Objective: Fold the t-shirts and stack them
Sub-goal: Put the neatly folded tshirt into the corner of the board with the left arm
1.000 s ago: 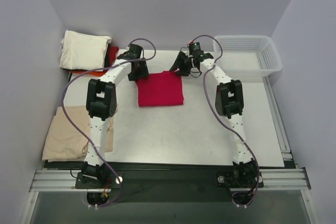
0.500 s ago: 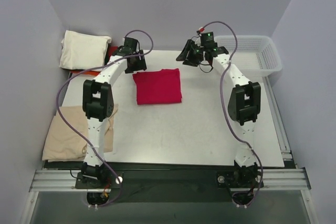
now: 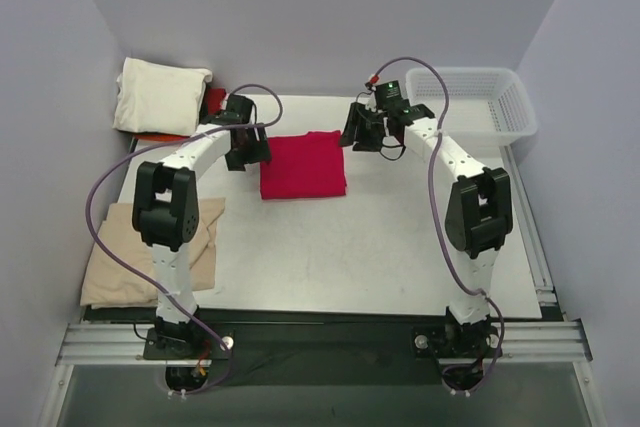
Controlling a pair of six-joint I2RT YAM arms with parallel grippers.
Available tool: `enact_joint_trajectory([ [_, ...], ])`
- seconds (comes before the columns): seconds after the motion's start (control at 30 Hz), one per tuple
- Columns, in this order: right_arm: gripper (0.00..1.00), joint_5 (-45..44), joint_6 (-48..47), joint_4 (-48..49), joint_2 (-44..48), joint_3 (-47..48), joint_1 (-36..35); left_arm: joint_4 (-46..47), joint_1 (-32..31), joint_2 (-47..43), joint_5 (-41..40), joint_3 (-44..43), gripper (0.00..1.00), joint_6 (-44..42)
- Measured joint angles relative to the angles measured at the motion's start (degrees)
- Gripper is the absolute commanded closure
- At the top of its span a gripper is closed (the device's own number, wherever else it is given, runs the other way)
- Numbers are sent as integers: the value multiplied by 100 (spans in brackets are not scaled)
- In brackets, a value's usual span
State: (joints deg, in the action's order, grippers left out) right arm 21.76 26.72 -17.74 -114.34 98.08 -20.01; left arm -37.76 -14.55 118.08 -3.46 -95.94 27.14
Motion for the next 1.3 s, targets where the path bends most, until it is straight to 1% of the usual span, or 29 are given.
enact_joint_trajectory([
  [0.1,53,-42,-59,-39,48,-153,-81,170,4,-37,345,470,21,144],
  [0.27,53,-55,-118,-50,61,-326,-157,579,17,-22,960,925,21,428],
  [0.47,53,-76,-133,-52,129,-546,-157,1115,125,103,1556,1010,21,844],
  [0.63,53,-76,-133,-50,164,-605,-157,1515,179,258,1869,960,21,1189],
  [0.73,54,-74,-129,-52,164,-612,-160,1613,179,358,1950,857,24,1314],
  [0.77,54,-74,-129,-52,164,-612,-168,1644,179,385,1978,835,30,1335],
  [0.83,54,-74,-129,-52,164,-612,-181,1698,181,450,2017,804,37,1399],
  [0.87,54,-74,-127,-52,164,-612,-184,1716,186,481,2028,789,50,1432],
  [0.93,54,-70,-127,-50,164,-612,-184,1731,181,549,2004,776,64,1467],
  [0.97,54,-70,-127,-52,164,-612,-186,1738,181,592,2015,765,78,1458],
  [1.0,54,-72,-125,-52,164,-610,-190,1729,175,621,1998,754,86,1456],
  [1.07,54,-70,-118,-50,164,-610,-197,1714,160,667,2033,710,99,1447],
  [1.2,55,-70,-109,-52,164,-610,-221,1596,142,715,1998,590,100,1353],
  [1.3,55,-70,-109,-52,164,-610,-223,1296,103,822,1843,289,100,1080],
])
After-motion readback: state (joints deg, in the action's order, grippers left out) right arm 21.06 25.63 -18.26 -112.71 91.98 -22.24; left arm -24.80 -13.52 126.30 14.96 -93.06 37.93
